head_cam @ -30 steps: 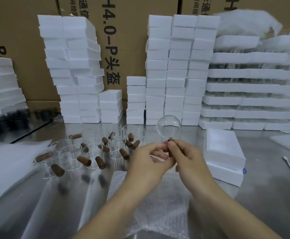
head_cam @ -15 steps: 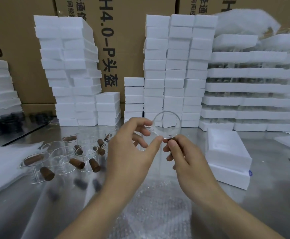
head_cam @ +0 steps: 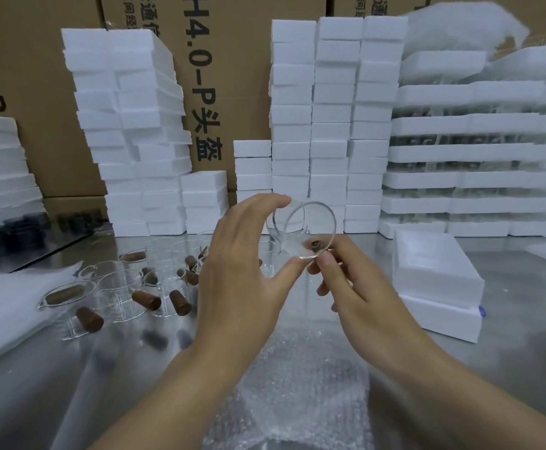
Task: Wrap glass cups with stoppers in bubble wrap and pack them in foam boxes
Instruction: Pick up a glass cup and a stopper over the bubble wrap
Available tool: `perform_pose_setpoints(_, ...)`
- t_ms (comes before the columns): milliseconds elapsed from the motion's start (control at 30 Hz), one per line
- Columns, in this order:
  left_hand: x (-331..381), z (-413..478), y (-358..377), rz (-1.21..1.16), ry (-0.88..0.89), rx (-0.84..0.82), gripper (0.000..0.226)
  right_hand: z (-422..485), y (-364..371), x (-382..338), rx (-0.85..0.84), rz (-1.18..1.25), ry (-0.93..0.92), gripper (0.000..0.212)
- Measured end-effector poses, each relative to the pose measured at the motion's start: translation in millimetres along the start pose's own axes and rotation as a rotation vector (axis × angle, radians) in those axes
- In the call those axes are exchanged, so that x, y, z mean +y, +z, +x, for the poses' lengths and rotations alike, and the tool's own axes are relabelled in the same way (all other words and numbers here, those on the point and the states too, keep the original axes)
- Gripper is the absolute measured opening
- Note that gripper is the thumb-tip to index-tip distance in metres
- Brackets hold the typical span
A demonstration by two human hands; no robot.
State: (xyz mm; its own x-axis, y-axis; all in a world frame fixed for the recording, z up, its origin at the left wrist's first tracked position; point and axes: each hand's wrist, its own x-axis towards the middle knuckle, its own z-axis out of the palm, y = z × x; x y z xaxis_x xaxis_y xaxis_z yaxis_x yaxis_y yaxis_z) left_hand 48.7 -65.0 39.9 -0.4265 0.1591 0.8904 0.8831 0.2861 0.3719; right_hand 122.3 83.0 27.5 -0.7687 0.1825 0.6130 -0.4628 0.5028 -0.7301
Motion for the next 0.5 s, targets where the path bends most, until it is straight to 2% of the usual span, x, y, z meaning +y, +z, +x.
perform_pose_setpoints(200,4,-6,3,-0.139,-0.187,0.073,0.065,-1,-2,1,0.129,-0.007,-0.001,0.008)
perform_pose_setpoints(333,4,-7,4,-0.159,-0.259,0.045,0.064,1,-6,-3,0.183,-0.01,-0.023,0.012)
perform_pose_setpoints(500,0,-11,8,-0.114,-0.236,0.039,0.063,7,-15,-4,0.206,0.052,0.012,0.014)
